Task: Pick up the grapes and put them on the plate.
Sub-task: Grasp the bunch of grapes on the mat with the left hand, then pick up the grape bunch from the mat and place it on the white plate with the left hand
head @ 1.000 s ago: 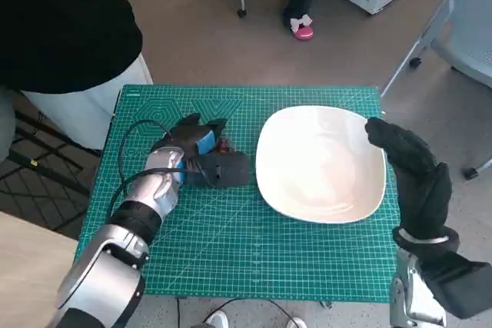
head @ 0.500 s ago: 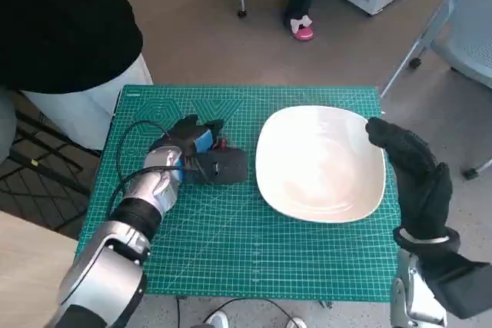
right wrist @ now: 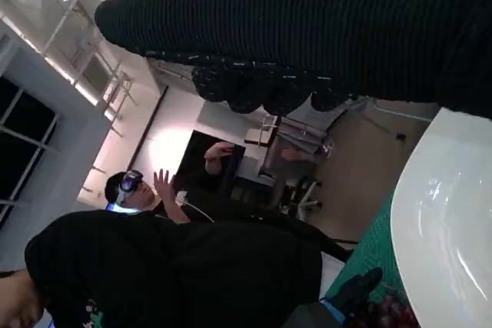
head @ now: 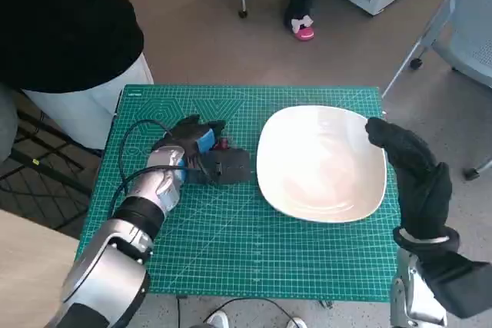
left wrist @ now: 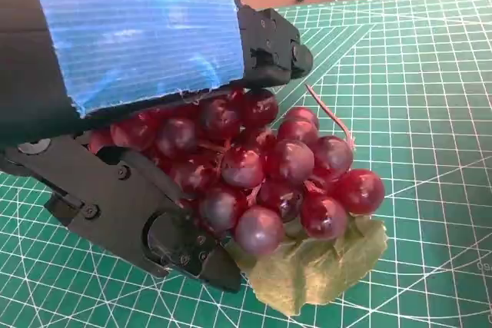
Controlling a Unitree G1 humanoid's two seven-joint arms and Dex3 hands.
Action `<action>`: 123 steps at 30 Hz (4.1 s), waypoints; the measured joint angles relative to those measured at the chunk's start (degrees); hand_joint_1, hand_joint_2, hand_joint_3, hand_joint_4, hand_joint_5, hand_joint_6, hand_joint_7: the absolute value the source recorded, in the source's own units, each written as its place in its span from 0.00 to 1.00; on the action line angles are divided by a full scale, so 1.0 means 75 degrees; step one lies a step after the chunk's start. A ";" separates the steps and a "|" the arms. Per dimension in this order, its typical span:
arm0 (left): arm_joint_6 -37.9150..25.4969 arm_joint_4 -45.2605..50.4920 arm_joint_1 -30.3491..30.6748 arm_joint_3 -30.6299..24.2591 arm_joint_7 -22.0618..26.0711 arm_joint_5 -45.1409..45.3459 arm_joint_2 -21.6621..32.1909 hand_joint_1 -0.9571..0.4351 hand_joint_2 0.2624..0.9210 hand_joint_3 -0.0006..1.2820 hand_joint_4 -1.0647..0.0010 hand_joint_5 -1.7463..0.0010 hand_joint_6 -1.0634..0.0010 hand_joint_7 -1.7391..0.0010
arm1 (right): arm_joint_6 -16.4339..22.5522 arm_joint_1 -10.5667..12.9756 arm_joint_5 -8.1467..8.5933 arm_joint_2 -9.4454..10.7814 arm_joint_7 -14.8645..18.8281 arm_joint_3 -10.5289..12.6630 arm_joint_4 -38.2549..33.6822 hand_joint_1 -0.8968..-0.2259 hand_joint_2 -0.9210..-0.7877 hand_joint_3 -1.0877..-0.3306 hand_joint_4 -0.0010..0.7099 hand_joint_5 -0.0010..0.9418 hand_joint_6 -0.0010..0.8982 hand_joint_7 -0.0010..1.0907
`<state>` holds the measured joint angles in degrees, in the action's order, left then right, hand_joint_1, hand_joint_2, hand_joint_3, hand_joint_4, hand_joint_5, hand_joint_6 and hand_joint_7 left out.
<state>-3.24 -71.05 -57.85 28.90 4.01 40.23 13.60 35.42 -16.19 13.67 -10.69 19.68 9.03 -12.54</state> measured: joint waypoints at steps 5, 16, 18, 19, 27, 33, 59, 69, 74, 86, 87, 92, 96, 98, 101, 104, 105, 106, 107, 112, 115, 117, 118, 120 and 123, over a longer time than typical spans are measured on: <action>0.0128 -0.0008 0.0007 0.0097 -0.0180 0.0011 0.0002 0.78 0.97 0.09 0.47 0.57 0.38 0.81 | -0.0008 0.0049 0.0001 -0.0010 0.0000 0.0001 0.0029 0.42 0.00 0.30 0.57 0.00 0.19 0.23; 0.0351 0.0003 0.0054 0.0297 -0.0452 0.0030 0.0066 0.69 1.00 0.15 0.51 0.19 0.49 0.33 | -0.0024 0.0069 0.0002 -0.0051 0.0000 0.0017 0.0033 0.42 0.00 0.30 0.58 0.01 0.19 0.23; 0.0355 0.0005 0.0053 0.0307 -0.0443 0.0027 0.0075 0.69 1.00 0.15 0.50 0.19 0.49 0.33 | -0.0026 0.0069 0.0002 -0.0051 0.0000 0.0016 0.0032 0.42 0.00 0.30 0.58 0.01 0.20 0.23; 0.0355 0.0006 0.0051 0.0313 -0.0440 0.0026 0.0077 0.69 1.00 0.15 0.50 0.19 0.50 0.33 | -0.0027 0.0069 0.0002 -0.0051 0.0000 0.0016 0.0032 0.42 0.00 0.30 0.59 0.01 0.20 0.23; 0.0381 0.0016 0.0049 0.0335 -0.0436 0.0019 0.0094 0.69 1.00 0.15 0.50 0.19 0.50 0.32 | -0.0067 0.0070 0.0001 -0.0050 -0.0001 0.0012 0.0033 0.42 0.00 0.30 0.59 0.01 0.20 0.23; 0.0423 0.0015 0.0053 0.0346 -0.0436 0.0012 0.0114 0.69 1.00 0.15 0.50 0.19 0.51 0.31 | -0.0073 0.0070 0.0001 -0.0050 -0.0003 0.0012 0.0045 0.42 0.00 0.30 0.60 0.01 0.20 0.23; 0.0526 0.0012 0.0067 0.0345 -0.0431 0.0000 0.0157 0.69 1.00 0.15 0.50 0.19 0.51 0.32 | -0.0081 0.0167 0.0002 -0.0044 -0.0004 0.0011 0.0145 0.43 0.00 0.30 0.60 0.01 0.20 0.23; 0.0602 0.0060 0.0067 0.0292 -0.0301 -0.0071 0.0206 0.69 1.00 0.14 0.47 0.20 0.52 0.32 | -0.0081 0.0167 0.0002 -0.0043 -0.0029 0.0013 0.0145 0.43 0.00 0.30 0.60 0.01 0.20 0.23; 0.0608 0.0253 0.0083 0.0238 -0.0196 -0.0099 0.0272 0.69 1.00 0.13 0.43 0.23 0.51 0.32 | -0.0081 0.0166 0.0001 -0.0041 -0.0061 0.0013 0.0144 0.43 0.00 0.30 0.60 0.01 0.20 0.23; 0.0546 0.1567 0.0386 0.0011 0.0148 -0.0238 0.0725 0.69 1.00 0.13 0.48 0.18 0.47 0.38 | -0.0079 0.0165 -0.0010 -0.0015 -0.0083 0.0002 0.0139 0.43 0.00 0.30 0.60 0.00 0.20 0.23; 0.0531 0.1761 0.0426 -0.0016 0.0180 -0.0245 0.0792 0.69 1.00 0.13 0.48 0.17 0.46 0.38 | -0.0079 0.0165 -0.0011 -0.0010 -0.0084 0.0001 0.0139 0.43 0.00 0.30 0.60 0.00 0.20 0.23; 0.0426 0.2951 0.0742 -0.0203 0.0366 -0.0271 0.1186 0.69 1.00 0.13 0.49 0.16 0.45 0.40 | -0.0077 0.0166 -0.0011 0.0008 -0.0091 0.0000 0.0137 0.43 0.00 0.30 0.60 0.00 0.20 0.23; 0.0324 0.3886 0.1069 -0.0394 0.0485 -0.0291 0.1448 0.69 1.00 0.13 0.49 0.15 0.43 0.42 | -0.0074 0.0167 -0.0013 0.0016 -0.0102 0.0000 0.0135 0.43 0.00 0.30 0.60 0.00 0.20 0.23; 0.0257 0.4331 0.1240 -0.0494 0.0531 -0.0297 0.1549 0.69 1.00 0.12 0.48 0.16 0.43 0.42 | -0.0071 0.0166 -0.0018 0.0023 -0.0113 -0.0001 0.0132 0.43 0.00 0.30 0.60 0.00 0.20 0.23; 0.0151 0.4927 0.1477 -0.0639 0.0578 -0.0298 0.1672 0.69 1.00 0.11 0.45 0.20 0.44 0.39 | -0.0068 0.0164 -0.0038 0.0036 -0.0129 -0.0005 0.0124 0.43 0.00 0.30 0.60 0.00 0.20 0.23; 0.0047 0.5469 0.1703 -0.0778 0.0599 -0.0296 0.1784 0.69 1.00 0.10 0.44 0.25 0.44 0.35 | -0.0067 0.0161 -0.0048 0.0054 -0.0135 -0.0008 0.0113 0.43 0.00 0.30 0.60 0.00 0.20 0.23; 0.0017 0.5650 0.1779 -0.0827 0.0601 -0.0295 0.1817 0.69 1.00 0.10 0.43 0.26 0.44 0.34 | -0.0067 0.0160 -0.0048 0.0059 -0.0136 -0.0008 0.0109 0.43 0.00 0.30 0.60 0.00 0.20 0.23; -0.0005 0.5811 0.1847 -0.0871 0.0603 -0.0293 0.1845 0.69 1.00 0.09 0.43 0.28 0.44 0.33 | -0.0066 0.0160 -0.0048 0.0062 -0.0137 -0.0008 0.0106 0.43 0.00 0.30 0.60 0.00 0.20 0.23; -0.0025 0.5955 0.1902 -0.0908 0.0603 -0.0292 0.1866 0.69 1.00 0.09 0.43 0.29 0.43 0.32 | -0.0067 0.0160 -0.0049 0.0064 -0.0138 -0.0008 0.0102 0.43 0.00 0.30 0.60 0.00 0.20 0.23; -0.0088 0.6443 0.2071 -0.1047 0.0596 -0.0276 0.1925 0.69 1.00 0.09 0.43 0.32 0.42 0.30 | -0.0067 0.0143 -0.0050 0.0080 -0.0139 -0.0014 0.0083 0.43 0.00 0.30 0.61 0.00 0.20 0.23; -0.0093 0.6614 0.2138 -0.1124 0.0576 -0.0273 0.1936 0.69 1.00 0.08 0.43 0.32 0.41 0.30 | -0.0066 0.0133 -0.0050 0.0083 -0.0138 -0.0016 0.0069 0.42 0.00 0.30 0.61 0.00 0.20 0.23; -0.0093 0.6688 0.2172 -0.1160 0.0566 -0.0274 0.1937 0.69 1.00 0.08 0.42 0.32 0.41 0.30 | -0.0066 0.0131 -0.0050 0.0083 -0.0138 -0.0016 0.0064 0.42 0.00 0.30 0.61 0.00 0.20 0.23; -0.0094 0.6714 0.2185 -0.1171 0.0565 -0.0274 0.1936 0.69 1.00 0.08 0.42 0.32 0.41 0.30 | -0.0066 0.0131 -0.0050 0.0083 -0.0138 -0.0016 0.0062 0.42 0.00 0.30 0.61 0.00 0.20 0.23; -0.0097 0.6759 0.2205 -0.1185 0.0569 -0.0276 0.1933 0.69 1.00 0.08 0.42 0.32 0.41 0.30 | -0.0066 0.0131 -0.0050 0.0083 -0.0139 -0.0016 0.0061 0.42 0.00 0.30 0.61 0.00 0.20 0.23; -0.0102 0.6830 0.2213 -0.1197 0.0593 -0.0285 0.1918 0.69 1.00 0.08 0.42 0.32 0.42 0.30 | -0.0066 0.0131 -0.0050 0.0083 -0.0138 -0.0016 0.0061 0.42 0.00 0.30 0.61 0.00 0.20 0.23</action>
<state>-4.00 -19.82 -41.25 19.92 8.45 38.09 27.98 34.92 -15.21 13.30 -10.06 18.64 8.91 -12.08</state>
